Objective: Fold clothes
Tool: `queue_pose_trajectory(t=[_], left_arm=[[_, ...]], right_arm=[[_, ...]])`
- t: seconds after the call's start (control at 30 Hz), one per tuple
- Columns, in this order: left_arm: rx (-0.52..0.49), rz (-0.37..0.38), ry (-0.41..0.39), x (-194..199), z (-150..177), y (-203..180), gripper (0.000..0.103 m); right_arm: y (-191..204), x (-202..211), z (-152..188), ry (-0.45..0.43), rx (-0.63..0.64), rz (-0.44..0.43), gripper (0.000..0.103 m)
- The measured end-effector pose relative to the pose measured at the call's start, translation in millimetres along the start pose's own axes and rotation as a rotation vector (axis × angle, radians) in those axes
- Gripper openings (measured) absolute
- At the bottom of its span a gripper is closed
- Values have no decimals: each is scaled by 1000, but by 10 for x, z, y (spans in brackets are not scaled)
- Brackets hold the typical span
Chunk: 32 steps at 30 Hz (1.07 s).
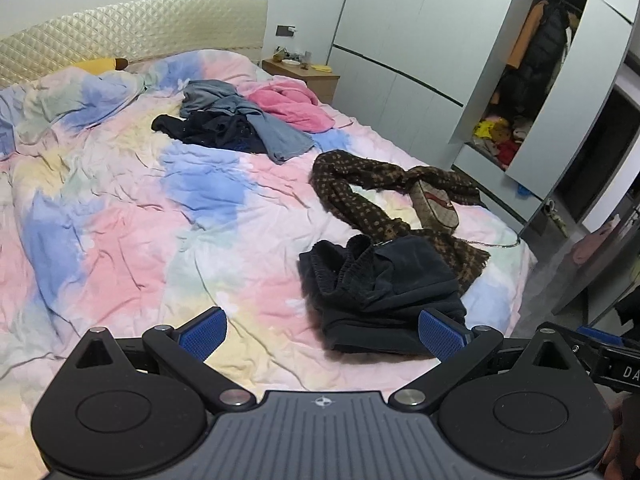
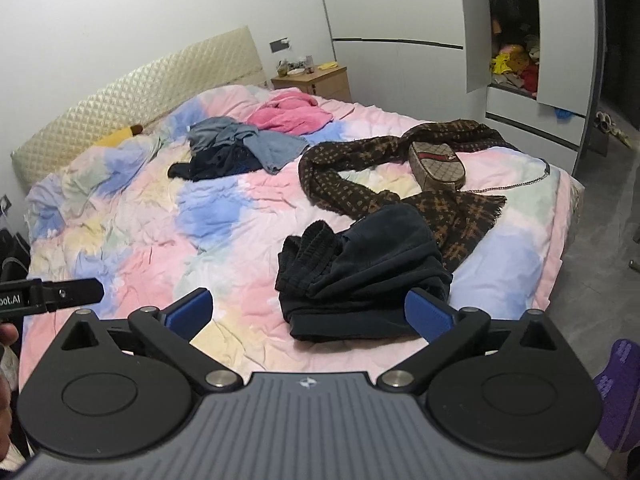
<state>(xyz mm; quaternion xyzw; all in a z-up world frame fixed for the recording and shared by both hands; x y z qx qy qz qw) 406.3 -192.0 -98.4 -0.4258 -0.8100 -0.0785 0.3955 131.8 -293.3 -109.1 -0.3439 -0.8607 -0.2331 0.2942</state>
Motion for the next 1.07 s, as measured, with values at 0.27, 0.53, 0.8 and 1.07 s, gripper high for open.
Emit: queue_pose_trajectory(t=[0.27, 0.53, 0.8, 1.07], left_arm=[[-61, -10, 17, 33, 63, -60, 103], [-78, -15, 24, 6, 80, -104, 103], [-86, -18, 30, -22, 62, -90, 103], [-98, -14, 35, -40, 57, -100, 103]], right_arm=[[50, -3, 28, 10, -5, 22, 103], [37, -3, 56, 13, -6, 37, 103], [27, -39, 58, 22, -10, 39, 103], [11, -59, 61, 26, -11, 47, 103]])
Point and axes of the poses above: each gripper's, at about its wrist camera, not at the fingertips, and x roughly against the way its jaws point, y to its left, z to its underside, the point moved 1 cm from there along -x, roughly the way its jaws point, and after that the axes turned 1 degree about x, right-handed, at the moved point
